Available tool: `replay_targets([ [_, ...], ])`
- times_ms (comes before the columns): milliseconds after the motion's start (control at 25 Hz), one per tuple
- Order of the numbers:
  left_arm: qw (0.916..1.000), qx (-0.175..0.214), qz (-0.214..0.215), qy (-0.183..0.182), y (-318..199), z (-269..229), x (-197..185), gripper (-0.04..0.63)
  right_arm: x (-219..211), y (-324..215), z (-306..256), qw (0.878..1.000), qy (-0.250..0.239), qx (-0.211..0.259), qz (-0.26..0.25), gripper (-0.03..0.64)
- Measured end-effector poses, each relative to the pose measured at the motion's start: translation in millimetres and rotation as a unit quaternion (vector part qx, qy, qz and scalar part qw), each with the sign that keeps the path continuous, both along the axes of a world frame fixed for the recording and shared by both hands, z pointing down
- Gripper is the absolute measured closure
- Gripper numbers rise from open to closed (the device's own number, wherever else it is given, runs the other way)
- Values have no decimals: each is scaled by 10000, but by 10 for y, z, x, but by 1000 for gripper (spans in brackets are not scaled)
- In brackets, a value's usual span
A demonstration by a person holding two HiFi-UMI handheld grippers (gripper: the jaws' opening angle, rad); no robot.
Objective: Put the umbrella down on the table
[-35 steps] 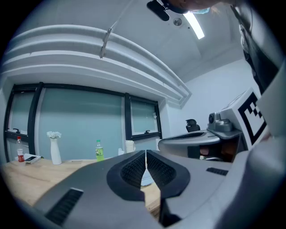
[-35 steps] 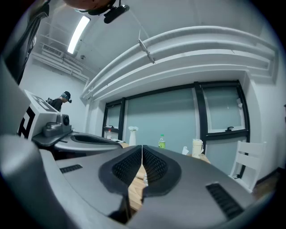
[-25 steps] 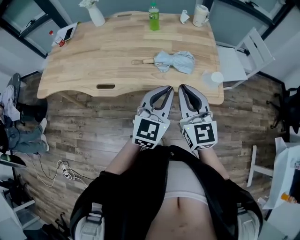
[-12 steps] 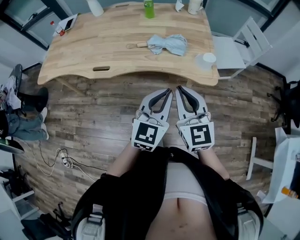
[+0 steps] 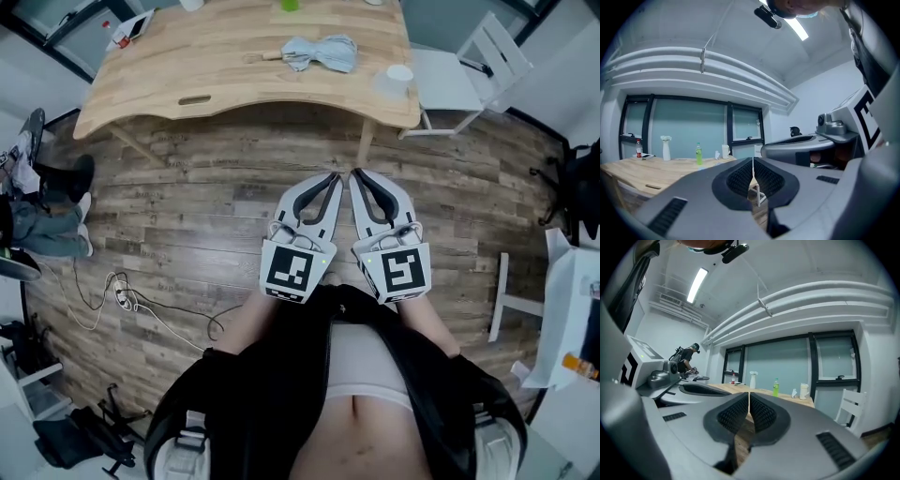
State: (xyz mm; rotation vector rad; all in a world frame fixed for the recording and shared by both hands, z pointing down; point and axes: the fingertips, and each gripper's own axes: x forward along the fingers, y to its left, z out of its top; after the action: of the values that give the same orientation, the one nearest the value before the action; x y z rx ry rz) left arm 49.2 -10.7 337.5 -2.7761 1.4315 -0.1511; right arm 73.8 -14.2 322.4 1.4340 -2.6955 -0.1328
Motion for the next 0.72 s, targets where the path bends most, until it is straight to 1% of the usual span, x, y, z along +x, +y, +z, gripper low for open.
replay_targets([
  [160,10000,-63,-34,23,310,48,52,581,30,289,-2,9999,-102,-41,-120,586],
  [280,10000,-96,-6,2,457,91,91,581,26,447,13,9998,-84,-32,-186,586],
  [440,10000,-17,46,-18,527,13,152,581,80,527,-47,9998,-115,31,-143,586],
  [560,10000,18,1,20,564,-48,162,581,136,564,-107,9997,-199,55,-115,586],
  [720,10000,22,-44,-29,630,-36,165,581,99,636,-96,9995,-251,32,-189,586],
])
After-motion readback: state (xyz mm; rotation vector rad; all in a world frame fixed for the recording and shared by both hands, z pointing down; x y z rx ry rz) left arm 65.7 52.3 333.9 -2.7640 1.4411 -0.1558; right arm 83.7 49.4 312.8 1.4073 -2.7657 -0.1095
